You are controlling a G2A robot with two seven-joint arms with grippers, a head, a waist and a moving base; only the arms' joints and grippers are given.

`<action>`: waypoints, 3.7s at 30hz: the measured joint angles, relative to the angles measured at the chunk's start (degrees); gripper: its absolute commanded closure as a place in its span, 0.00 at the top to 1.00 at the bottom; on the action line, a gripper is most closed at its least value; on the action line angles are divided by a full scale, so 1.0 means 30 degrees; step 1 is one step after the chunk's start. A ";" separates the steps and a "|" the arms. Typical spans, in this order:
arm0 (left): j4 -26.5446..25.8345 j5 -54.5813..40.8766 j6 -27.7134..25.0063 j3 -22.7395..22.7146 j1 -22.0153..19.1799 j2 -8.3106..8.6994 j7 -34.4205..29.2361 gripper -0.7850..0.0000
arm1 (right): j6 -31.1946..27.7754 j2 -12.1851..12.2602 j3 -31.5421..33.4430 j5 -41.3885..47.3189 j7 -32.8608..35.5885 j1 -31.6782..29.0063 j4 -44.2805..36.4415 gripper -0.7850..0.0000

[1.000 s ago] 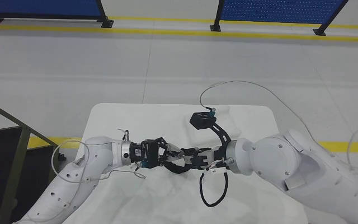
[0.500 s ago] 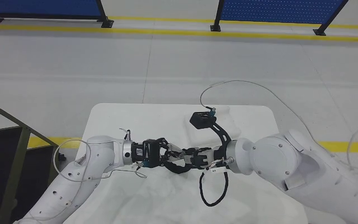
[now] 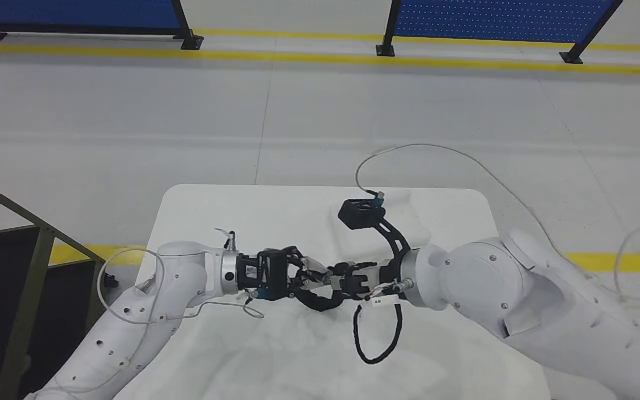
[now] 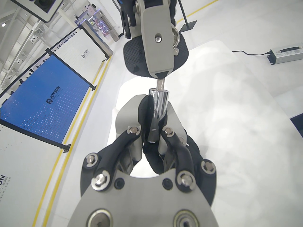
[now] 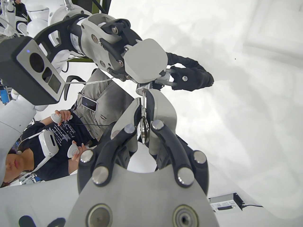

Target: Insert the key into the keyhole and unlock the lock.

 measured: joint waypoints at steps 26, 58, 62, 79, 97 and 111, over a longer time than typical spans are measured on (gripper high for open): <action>0.0957 -0.1613 -0.0755 -0.0023 0.0050 -0.0347 -0.0924 0.00 | 0.1904 -0.0638 -0.3322 -0.0287 -0.1559 0.2939 0.0614 0.35; 0.4432 -0.9595 -0.3732 -0.0820 -0.0090 -0.0866 -0.5427 0.00 | -1.4805 0.0197 -0.1174 -0.2586 0.2102 0.1586 0.2280 1.00; 0.3938 -1.1212 -0.3710 -0.0651 -0.0252 -0.0778 -0.6894 0.00 | -1.5185 0.0208 -0.1103 -0.2211 0.1954 0.1543 0.2389 1.00; 0.2877 -1.4163 -0.3710 -0.1023 -0.0594 0.0280 -1.0934 0.00 | -1.6827 0.0060 -0.1033 -0.6297 0.1593 0.1788 0.1059 1.00; 0.4255 -1.5600 -0.3710 0.0871 -0.1916 -0.0418 -1.1113 0.00 | -1.7132 -0.1829 -0.4724 -1.2924 0.2259 0.3269 0.0651 1.00; 0.4498 -1.4934 -0.3710 0.1809 -0.2684 -0.0667 -1.0197 0.00 | -1.6453 -0.3155 -0.5700 -1.2612 0.4123 0.4312 0.1555 1.00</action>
